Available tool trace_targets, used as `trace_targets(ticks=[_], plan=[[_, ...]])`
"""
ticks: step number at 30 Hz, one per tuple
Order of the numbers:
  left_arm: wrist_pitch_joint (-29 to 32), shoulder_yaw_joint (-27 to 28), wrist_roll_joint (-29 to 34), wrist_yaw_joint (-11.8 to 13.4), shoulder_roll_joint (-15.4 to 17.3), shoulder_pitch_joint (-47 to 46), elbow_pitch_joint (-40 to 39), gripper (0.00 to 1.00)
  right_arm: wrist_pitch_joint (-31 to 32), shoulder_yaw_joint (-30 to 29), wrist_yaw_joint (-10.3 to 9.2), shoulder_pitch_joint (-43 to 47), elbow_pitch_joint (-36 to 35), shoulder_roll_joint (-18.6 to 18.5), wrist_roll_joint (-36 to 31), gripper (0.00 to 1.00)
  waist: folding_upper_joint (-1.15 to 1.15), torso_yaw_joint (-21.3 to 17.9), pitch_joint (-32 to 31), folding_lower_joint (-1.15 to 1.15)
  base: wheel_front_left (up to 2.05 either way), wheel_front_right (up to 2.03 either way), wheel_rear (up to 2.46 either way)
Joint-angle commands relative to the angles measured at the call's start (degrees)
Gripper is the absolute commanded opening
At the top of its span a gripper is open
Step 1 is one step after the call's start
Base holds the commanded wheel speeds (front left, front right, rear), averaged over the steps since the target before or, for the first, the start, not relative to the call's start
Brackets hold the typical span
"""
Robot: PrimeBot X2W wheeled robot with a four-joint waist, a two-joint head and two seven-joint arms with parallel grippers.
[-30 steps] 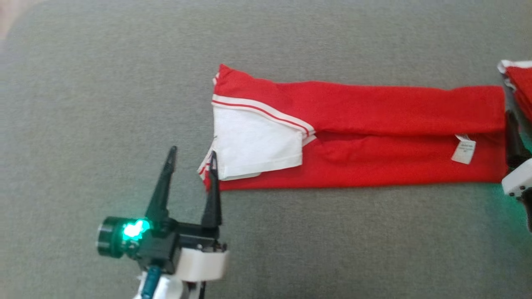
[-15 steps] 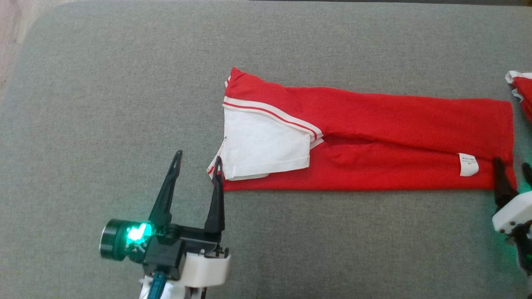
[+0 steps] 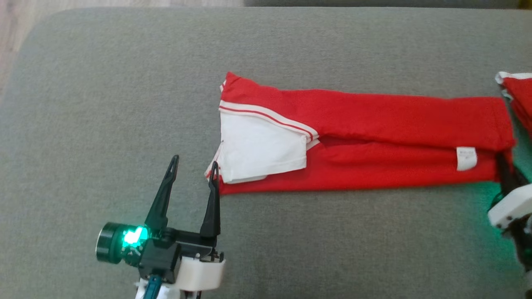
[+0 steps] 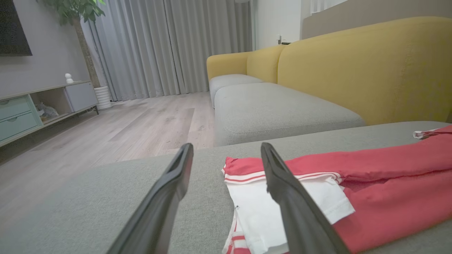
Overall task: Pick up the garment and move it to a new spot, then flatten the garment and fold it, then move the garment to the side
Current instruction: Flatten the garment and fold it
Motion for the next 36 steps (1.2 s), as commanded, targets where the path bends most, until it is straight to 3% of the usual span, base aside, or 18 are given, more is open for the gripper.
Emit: trace_targets(ticks=[1,9,10,11,16,25,30,36], plan=[[-0.46,2.51,0.84,-0.51,-0.36,-0.21,-1.69,1.0,0.13,-0.42,-0.04,-1.99,-3.36,-3.4,0.9,0.0,0.0,-0.93,-0.35,0.0,0.0,0.0,0.0],[-0.46,3.47,1.93,-2.49,-1.22,-0.52,-1.59,1.0,4.35,-2.18,-0.04,-2.56,-7.68,-6.44,0.47,0.0,0.0,-2.23,-0.03,0.0,0.0,0.0,0.0],[-0.46,3.49,2.07,-2.73,-1.36,-0.63,-1.54,1.0,4.76,-2.39,-0.04,-2.44,-7.59,-6.27,0.35,0.45,0.0,-2.14,0.07,0.0,0.0,0.0,0.0],[-0.46,3.48,2.21,-2.97,-1.51,-0.75,-1.48,1.0,4.86,-2.7,-0.04,-2.3,-7.55,-6.04,0.17,1.0,0.0,-1.98,0.18,0.0,0.0,0.0,0.0],[-0.46,3.63,2.67,-3.74,-1.94,-0.92,-1.25,1.0,3.98,-4.89,-0.04,-1.1,-8.37,-4.48,-0.85,1.0,0.0,-1.18,0.51,0.0,0.0,0.0,0.0],[-0.46,4.81,3.3,-4.55,-2.38,-0.33,-1.67,1.0,3.91,-8.42,-0.04,1.69,-17.69,-0.56,-3.81,1.0,0.0,-0.99,0.78,0.0,0.0,0.0,0.0],[-0.46,4.66,3.88,-5.28,-2.76,-0.97,-1.79,1.0,6.61,-8.28,-0.04,2.16,-16.49,2.26,-2.67,1.0,0.0,-0.86,1.1,0.0,0.0,0.0,0.0],[-0.46,4.77,4.3,-5.87,-2.94,-1.07,-1.92,1.0,6.45,-10.48,-0.04,1.81,-11.93,2.96,-3.79,1.0,0.0,-0.76,2.0,0.0,0.0,0.0,0.0]])
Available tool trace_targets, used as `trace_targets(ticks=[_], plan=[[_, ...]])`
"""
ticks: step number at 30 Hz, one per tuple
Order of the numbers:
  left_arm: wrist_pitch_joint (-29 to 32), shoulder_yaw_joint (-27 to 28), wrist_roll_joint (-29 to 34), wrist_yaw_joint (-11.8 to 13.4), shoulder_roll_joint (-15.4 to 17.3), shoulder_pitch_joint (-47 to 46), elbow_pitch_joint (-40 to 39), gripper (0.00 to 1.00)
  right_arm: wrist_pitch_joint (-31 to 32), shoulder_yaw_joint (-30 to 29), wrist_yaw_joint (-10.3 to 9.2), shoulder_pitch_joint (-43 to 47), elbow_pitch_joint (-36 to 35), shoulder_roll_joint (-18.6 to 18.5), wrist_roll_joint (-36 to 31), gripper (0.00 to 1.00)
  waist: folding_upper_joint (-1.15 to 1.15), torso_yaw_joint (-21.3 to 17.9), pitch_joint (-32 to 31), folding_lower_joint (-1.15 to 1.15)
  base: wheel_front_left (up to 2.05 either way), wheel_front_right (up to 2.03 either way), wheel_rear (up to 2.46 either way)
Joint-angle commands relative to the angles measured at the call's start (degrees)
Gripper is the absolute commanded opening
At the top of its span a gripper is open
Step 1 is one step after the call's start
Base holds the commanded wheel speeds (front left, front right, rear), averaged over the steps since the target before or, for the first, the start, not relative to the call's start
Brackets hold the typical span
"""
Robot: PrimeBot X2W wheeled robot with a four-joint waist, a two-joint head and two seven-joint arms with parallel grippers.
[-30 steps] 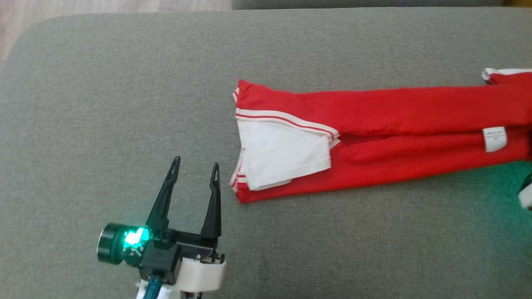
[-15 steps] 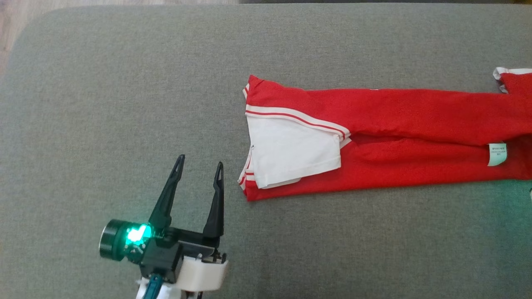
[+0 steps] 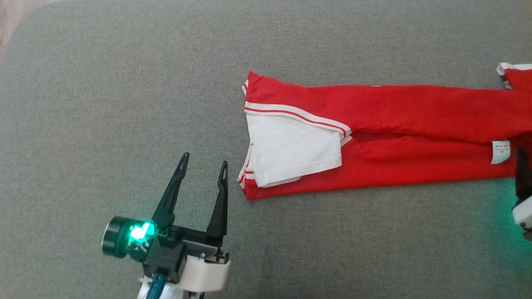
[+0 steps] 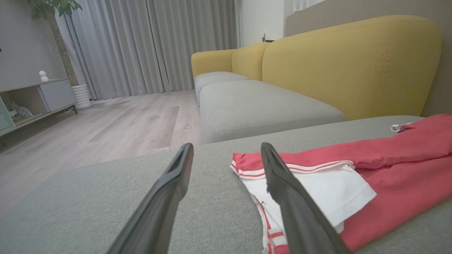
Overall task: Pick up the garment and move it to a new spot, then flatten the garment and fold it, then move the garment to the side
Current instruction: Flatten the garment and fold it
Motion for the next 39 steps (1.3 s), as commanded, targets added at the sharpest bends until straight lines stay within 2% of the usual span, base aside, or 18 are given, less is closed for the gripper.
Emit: trace_targets(ticks=[1,8,16,27,28,31,32,33,39], plan=[[-0.46,2.2,0.5,-0.14,-0.24,-1.54,-2.05,1.0,-0.56,0.59,-0.04,-0.93,-0.98,-1.21,-0.09,1.0,0.0,0.02,0.24,0.0,0.0,0.0,0.0],[-0.46,1.63,1.46,-0.88,-0.32,-2.15,-1.8,1.0,-3.11,1.47,-0.04,-4.42,5.26,-2.32,-0.2,1.0,0.0,0.33,0.74,0.0,0.0,0.0,0.0],[-0.46,0.81,1.67,-1.36,-0.65,-2.19,-1.35,1.0,-6.44,2.92,-0.04,-7.66,9.32,-3.44,2.02,1.0,0.0,1.03,0.81,0.0,0.0,0.0,0.0],[-0.46,0.09,1.63,-1.95,-0.92,-2.16,-1.1,1.0,-10.1,5.92,-0.04,-12.53,17.6,-3.45,3.89,1.0,0.0,1.63,0.22,0.0,0.0,0.0,0.0],[-0.46,0.09,1.62,-2.02,-0.88,-2.16,-1.07,1.0,-10.57,6.19,-0.04,-13.02,18.68,-3.46,4.04,0.93,0.0,1.79,0.16,0.0,0.0,0.0,0.0],[-0.46,0.11,1.58,-2.17,-0.84,-2.14,-1.04,1.0,-12.15,6.93,-0.04,-14.36,21.71,-3.4,4.7,0.46,0.0,2.24,0.07,0.0,0.0,0.0,0.0],[-0.46,0.11,1.58,-2.21,-0.84,-2.13,-1.06,1.0,-12.72,7.23,-0.04,-14.75,22.71,-3.52,4.94,0.2,0.0,2.4,0.08,0.0,0.0,0.0,0.0],[-0.46,0.12,1.56,-2.23,-0.85,-2.09,-1.08,1.0,-13.34,7.56,-0.04,-15.12,23.65,-3.67,5.2,0.0,0.0,2.54,0.09,0.0,0.0,0.0,0.0],[-0.46,0.13,1.47,-2.42,-0.83,-1.63,-0.85,1.0,-19.53,13.02,-0.04,-15.03,24.33,-5.36,10.48,0.0,0.0,3.49,-0.66,0.0,0.0,0.0,0.0]])
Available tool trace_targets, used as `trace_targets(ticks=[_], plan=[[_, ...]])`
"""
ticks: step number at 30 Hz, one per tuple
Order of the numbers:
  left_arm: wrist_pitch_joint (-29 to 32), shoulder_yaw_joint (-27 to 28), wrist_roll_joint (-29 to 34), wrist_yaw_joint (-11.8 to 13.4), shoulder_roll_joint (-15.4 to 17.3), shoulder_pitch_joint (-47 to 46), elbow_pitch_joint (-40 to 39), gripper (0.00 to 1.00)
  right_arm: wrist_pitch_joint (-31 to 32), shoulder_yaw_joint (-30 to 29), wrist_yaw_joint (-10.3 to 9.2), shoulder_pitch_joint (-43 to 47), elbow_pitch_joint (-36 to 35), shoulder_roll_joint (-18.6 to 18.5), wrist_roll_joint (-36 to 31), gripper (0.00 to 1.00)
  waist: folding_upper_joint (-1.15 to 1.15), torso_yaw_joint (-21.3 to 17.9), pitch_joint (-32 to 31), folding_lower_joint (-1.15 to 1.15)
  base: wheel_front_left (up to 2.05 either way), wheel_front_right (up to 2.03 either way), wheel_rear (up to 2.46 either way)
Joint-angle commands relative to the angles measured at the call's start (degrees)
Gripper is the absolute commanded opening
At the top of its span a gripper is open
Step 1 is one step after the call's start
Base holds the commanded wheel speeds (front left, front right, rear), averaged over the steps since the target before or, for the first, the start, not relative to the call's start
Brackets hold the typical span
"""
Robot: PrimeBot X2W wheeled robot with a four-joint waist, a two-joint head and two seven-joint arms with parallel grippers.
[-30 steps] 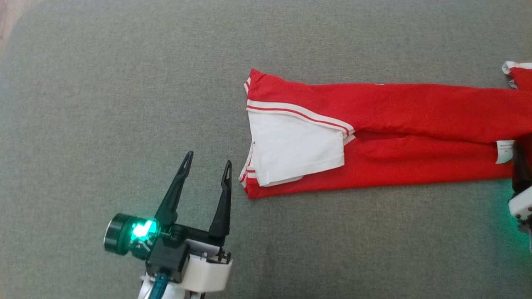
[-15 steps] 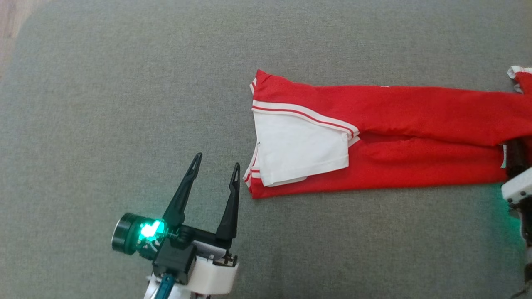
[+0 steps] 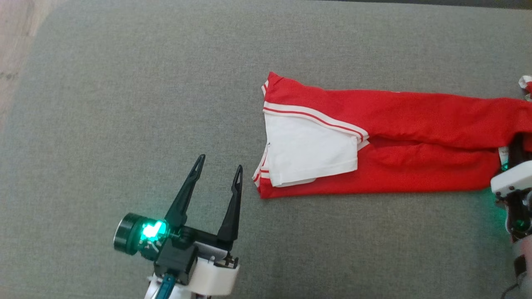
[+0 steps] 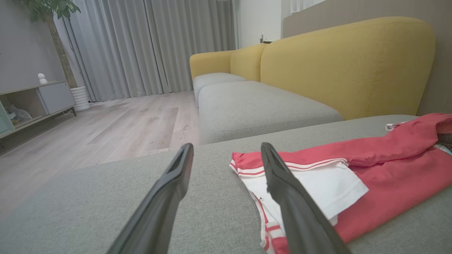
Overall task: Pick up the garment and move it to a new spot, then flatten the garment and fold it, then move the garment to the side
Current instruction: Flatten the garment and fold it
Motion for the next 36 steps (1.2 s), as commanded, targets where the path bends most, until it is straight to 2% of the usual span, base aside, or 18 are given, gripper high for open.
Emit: trace_targets(ticks=[1,7,12,17,18,20,23,27,32,33,36], plan=[[-0.46,1.68,0.33,0.04,-0.09,-0.98,-1.44,1.0,-1.34,2.34,-0.04,-0.25,-2.59,-1.82,1.25,0.0,0.0,0.04,-0.5,0.0,0.0,0.0,0.0],[-0.46,1.92,0.15,0.03,0.19,0.33,-0.84,1.0,-2.31,7.51,-0.04,1.67,-9.07,-1.8,7.48,0.0,0.0,-0.62,-3.21,0.0,0.0,0.0,0.0],[-0.46,1.63,-0.16,-0.22,-0.04,1.14,-0.38,1.0,-0.52,10.46,-0.04,2.23,-15.26,0.69,9.73,0.0,0.0,-0.83,-5.37,0.0,0.0,0.0,0.0],[-0.46,1.1,-0.5,-0.69,-0.46,1.53,0.22,1.0,2.14,12.23,-0.04,1.65,-19.02,6.06,8.77,0.0,0.0,0.41,-6.64,0.0,0.0,0.0,0.0],[-0.46,1.01,-0.62,-0.77,-0.6,1.86,0.45,1.0,3.39,12.72,-0.04,1.38,-19.99,9.0,8.07,0.0,0.0,1.21,-6.91,0.0,0.0,0.0,0.0],[-0.46,0.95,-0.7,-0.83,-0.74,2.09,0.64,1.0,4.59,13.22,-0.04,1.21,-20.7,11.46,7.48,0.0,0.0,2.13,-7.06,0.0,0.0,0.0,0.0],[-0.46,0.78,-0.81,-0.99,-0.98,2.3,0.96,1.0,5.77,13.88,-0.04,0.9,-20.37,13.7,6.99,0.0,0.0,3.49,-7.21,0.0,0.0,0.0,0.0],[-0.46,0.53,-0.96,-1.24,-1.24,2.45,1.44,1.0,5.73,15.4,-0.04,0.24,-18.44,14.36,7.9,0.0,0.0,4.9,-7.49,0.0,0.0,0.0,0.0],[-0.46,0.14,-1.2,-1.6,-1.66,2.63,2.01,1.0,1.36,23.5,-0.04,-2.04,-12.64,14.42,16.23,0.0,0.0,6.74,-8.05,0.0,0.0,0.0,0.0],[-0.46,0.13,-1.2,-1.62,-1.76,2.73,2.14,1.0,-0.87,26.94,-0.04,-3.6,-10.1,14.42,19.41,0.0,0.0,7.21,-8.16,0.0,0.0,0.0,0.0],[-0.46,0.22,-1.19,-1.71,-1.89,2.74,2.19,1.0,-3.74,32.15,-0.04,-6.5,-6.8,14.43,24.1,0.0,0.0,7.64,-8.16,0.0,0.0,0.0,0.0]])
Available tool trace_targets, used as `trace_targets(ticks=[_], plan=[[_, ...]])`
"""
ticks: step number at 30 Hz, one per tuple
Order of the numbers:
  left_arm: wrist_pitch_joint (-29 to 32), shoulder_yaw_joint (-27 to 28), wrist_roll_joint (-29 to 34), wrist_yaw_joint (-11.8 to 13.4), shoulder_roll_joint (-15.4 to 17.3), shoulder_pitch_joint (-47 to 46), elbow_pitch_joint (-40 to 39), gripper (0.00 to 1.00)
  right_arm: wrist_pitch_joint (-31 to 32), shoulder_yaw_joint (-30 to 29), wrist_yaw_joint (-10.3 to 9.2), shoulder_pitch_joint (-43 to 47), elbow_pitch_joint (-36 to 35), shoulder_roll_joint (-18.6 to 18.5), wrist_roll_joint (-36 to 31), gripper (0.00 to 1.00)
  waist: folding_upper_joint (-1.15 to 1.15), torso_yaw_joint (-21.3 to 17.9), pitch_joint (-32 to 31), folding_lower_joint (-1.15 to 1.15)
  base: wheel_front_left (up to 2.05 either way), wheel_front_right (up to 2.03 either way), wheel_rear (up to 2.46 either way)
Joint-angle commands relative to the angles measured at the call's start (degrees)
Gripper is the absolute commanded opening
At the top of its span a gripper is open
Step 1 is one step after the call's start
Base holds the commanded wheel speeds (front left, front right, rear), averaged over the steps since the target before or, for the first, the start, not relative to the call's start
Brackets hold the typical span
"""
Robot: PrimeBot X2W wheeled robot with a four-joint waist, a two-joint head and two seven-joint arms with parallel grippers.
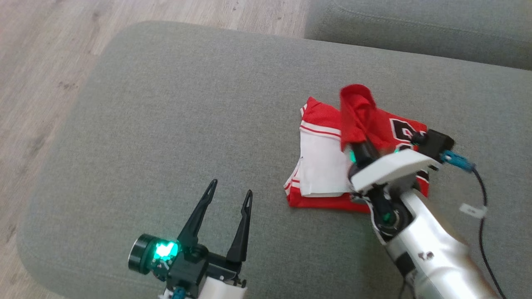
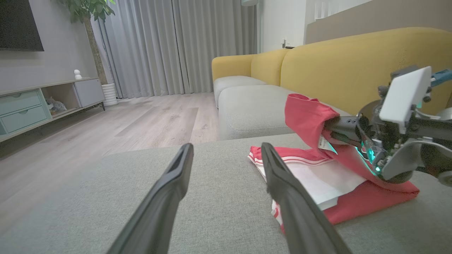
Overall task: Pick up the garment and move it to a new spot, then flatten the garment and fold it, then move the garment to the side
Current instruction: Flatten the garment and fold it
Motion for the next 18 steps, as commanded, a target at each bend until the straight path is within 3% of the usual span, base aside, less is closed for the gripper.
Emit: trace_targets(ticks=[1,4,5,6,7,13,18], plan=[[-0.46,1.45,-0.31,-0.15,-0.66,-0.61,-1.71,1.0,-0.94,1.74,-0.04,-2.77,-1.38,0.71,0.81,0.0,0.0,0.05,0.07,0.0,0.0,0.0,0.0],[-0.46,1.47,-0.23,-0.17,-0.78,-0.71,-1.73,1.0,-3.1,6.25,-0.04,-5.73,1.83,0.71,4.3,0.0,0.0,0.21,0.31,0.0,0.0,0.0,0.0],[-0.46,1.46,-0.23,-0.2,-0.83,-0.76,-1.76,1.0,-3.65,7.61,-0.04,-6.6,2.88,0.71,5.52,0.2,0.0,0.27,0.41,0.0,0.0,0.0,0.0],[-0.46,1.45,-0.23,-0.23,-0.87,-0.82,-1.79,1.0,-3.92,8.94,-0.04,-7.34,3.83,0.71,7.11,0.82,0.0,0.32,0.51,0.0,0.0,0.0,0.0],[-0.46,1.46,-0.23,-0.27,-0.91,-0.86,-1.8,1.0,-4.28,10.29,-0.04,-8.03,4.55,0.71,8.72,1.0,0.0,0.35,0.6,0.0,0.0,0.0,0.0],[-0.46,2.07,-0.21,-0.27,-1.02,-0.93,-1.83,1.0,-6.17,18.48,-0.04,-11.18,4.8,0.71,15.69,1.0,0.0,-0.54,0.87,0.0,0.0,0.0,0.0],[-0.46,3.07,-0.04,0.03,-0.93,-0.63,-2.02,1.0,-8.27,19.62,-0.04,-13.96,4.22,0.61,11.68,1.0,0.0,-2.63,0.21,0.0,0.0,0.0,0.0]])
